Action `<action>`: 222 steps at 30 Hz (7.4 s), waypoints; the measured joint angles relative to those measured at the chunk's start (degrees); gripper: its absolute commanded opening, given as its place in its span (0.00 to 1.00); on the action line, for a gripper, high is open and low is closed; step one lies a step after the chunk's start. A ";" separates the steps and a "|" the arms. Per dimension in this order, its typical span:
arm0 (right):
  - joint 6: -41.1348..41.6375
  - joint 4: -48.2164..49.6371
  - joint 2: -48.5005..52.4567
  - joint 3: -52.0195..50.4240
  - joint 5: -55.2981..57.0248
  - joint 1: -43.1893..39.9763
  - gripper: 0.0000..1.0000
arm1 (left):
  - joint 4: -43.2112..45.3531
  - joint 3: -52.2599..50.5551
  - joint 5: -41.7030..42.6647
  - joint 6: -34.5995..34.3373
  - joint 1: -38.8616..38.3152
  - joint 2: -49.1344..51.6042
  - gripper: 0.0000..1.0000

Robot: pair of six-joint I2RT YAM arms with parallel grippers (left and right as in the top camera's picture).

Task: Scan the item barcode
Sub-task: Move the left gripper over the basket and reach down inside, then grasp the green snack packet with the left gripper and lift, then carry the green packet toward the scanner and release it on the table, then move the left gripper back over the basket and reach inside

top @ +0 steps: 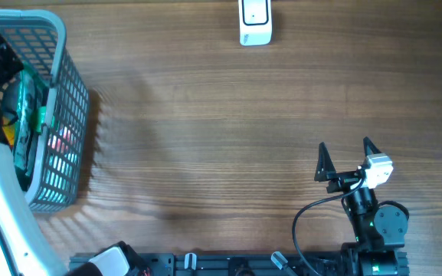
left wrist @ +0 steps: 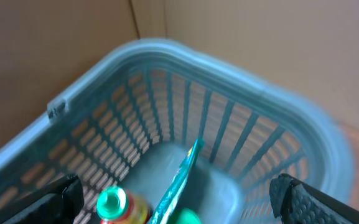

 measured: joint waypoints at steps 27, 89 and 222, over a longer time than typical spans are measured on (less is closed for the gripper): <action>0.00 0.00 0.00 0.00 0.00 0.00 1.00 | -5.20 0.00 0.92 19.37 4.50 22.97 1.00; 0.00 0.00 0.00 0.00 0.00 0.00 1.00 | 14.60 -0.04 19.26 -0.90 4.74 -8.52 0.04; 0.00 0.00 0.00 0.00 0.00 0.00 1.00 | -2.01 -0.52 -15.85 -29.14 -11.19 -7.26 1.00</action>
